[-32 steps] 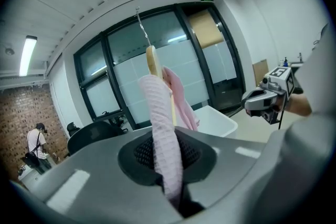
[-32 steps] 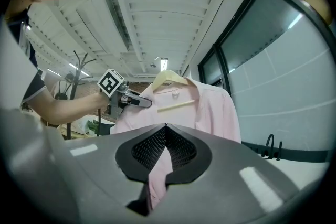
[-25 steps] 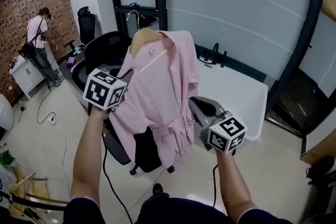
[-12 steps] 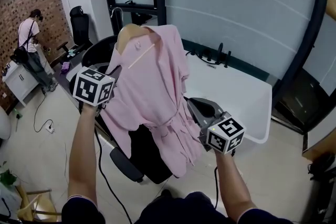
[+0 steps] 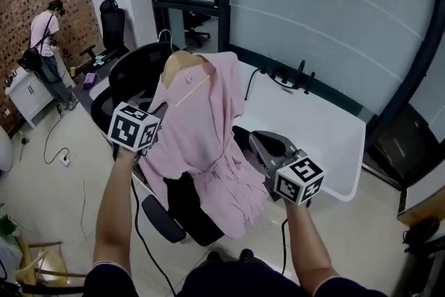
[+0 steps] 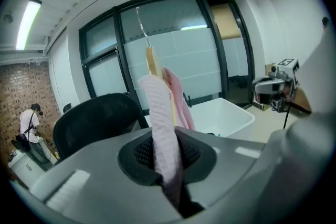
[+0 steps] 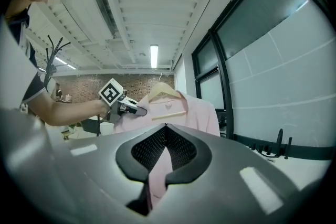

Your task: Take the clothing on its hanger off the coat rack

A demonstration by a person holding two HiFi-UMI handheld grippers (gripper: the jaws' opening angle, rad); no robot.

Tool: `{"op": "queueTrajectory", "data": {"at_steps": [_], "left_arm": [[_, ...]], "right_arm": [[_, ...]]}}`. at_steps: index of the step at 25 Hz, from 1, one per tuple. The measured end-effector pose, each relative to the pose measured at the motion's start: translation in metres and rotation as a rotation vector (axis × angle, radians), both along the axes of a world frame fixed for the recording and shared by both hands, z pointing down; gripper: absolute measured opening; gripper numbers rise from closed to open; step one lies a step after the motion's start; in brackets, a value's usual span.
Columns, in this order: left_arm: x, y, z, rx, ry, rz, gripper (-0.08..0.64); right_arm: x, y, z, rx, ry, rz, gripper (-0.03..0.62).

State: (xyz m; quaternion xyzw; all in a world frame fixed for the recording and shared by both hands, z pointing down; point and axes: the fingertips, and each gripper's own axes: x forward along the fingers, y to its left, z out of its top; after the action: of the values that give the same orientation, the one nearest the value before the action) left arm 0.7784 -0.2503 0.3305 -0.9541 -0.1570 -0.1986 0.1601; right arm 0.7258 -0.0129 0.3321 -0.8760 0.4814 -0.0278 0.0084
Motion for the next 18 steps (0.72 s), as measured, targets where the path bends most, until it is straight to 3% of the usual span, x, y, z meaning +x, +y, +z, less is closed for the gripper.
{"op": "queueTrajectory", "data": {"at_steps": [6, 18], "left_arm": [[-0.002, 0.001, 0.058, -0.048, -0.074, -0.045, 0.028], [-0.012, 0.012, 0.166, -0.170, -0.145, -0.191, 0.028]], "right_arm": [[0.007, 0.010, 0.022, -0.023, -0.049, -0.006, 0.002], [0.011, 0.014, 0.064, -0.064, -0.132, -0.038, 0.002]]}}
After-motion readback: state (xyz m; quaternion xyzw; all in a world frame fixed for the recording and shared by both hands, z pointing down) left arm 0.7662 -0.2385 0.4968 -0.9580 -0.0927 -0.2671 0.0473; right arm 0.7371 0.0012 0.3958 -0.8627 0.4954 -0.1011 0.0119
